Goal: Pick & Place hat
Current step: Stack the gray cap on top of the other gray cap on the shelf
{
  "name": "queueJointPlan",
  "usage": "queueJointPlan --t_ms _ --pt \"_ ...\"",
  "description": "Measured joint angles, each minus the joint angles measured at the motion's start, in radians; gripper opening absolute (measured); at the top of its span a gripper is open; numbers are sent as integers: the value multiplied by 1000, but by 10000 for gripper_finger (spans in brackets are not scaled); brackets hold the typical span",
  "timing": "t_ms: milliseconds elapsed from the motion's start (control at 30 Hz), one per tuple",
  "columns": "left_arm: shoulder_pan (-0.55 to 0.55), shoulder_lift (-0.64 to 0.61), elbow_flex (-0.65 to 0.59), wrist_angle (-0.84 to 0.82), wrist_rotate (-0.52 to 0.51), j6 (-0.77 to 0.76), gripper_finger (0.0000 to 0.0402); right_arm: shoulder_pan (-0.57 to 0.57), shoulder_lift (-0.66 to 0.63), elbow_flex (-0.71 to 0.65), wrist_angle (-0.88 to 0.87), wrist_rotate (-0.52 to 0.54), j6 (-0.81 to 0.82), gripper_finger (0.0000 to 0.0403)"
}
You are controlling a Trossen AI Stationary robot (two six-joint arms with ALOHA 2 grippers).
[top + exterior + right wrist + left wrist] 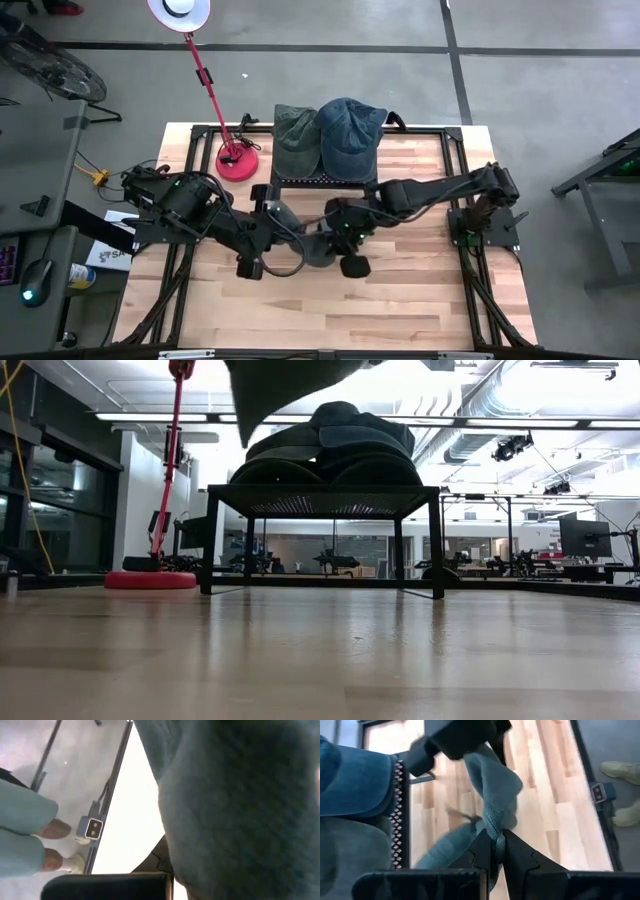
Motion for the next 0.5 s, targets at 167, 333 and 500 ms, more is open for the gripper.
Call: queueJointPlan --t_ms 167,333,500 --pt "0 0 0 1 39 0 21 28 -11 1 -43 15 12 5" --pt "0 1 0 3 42 0 21 52 -17 1 -71 43 6 5" --pt "0 1 0 0 45 0 21 43 -17 1 -74 53 9 9"
